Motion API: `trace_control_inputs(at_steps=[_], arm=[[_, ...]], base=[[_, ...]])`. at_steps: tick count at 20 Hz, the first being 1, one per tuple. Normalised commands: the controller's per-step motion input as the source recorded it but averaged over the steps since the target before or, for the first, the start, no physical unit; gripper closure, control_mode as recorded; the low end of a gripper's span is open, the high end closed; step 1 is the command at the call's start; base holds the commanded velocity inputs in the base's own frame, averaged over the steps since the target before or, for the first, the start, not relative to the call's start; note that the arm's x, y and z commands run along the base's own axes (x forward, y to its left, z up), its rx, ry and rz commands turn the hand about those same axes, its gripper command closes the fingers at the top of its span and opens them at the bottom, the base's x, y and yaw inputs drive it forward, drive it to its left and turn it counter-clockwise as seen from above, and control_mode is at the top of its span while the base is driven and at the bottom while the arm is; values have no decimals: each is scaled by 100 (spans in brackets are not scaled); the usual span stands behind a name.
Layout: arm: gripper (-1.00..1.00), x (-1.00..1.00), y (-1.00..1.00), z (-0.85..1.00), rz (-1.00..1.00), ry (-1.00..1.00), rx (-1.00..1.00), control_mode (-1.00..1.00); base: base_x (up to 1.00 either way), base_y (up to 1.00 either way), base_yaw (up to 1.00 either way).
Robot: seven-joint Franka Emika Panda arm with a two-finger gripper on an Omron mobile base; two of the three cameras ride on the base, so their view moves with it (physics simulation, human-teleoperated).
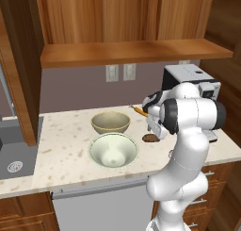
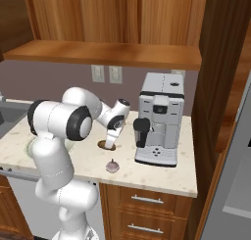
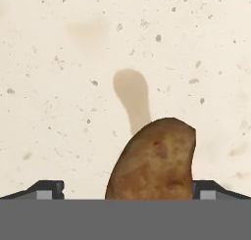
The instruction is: Pick both bowls and place them on the counter. Then place the potato in one bowl and place the garlic in the other bowl.
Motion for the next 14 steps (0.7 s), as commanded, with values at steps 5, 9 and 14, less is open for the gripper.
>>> trace_control_inputs(at_steps=[5,9,14], arm=[[-100,-19,16,-25,-4,-5,0,-100],[-100,-13,19,-30,-3,-3,0,-100],[-100,12,7,-39,-5,0,0,-100]], base=[[0,0,0],[0,0,0],[0,0,0]])
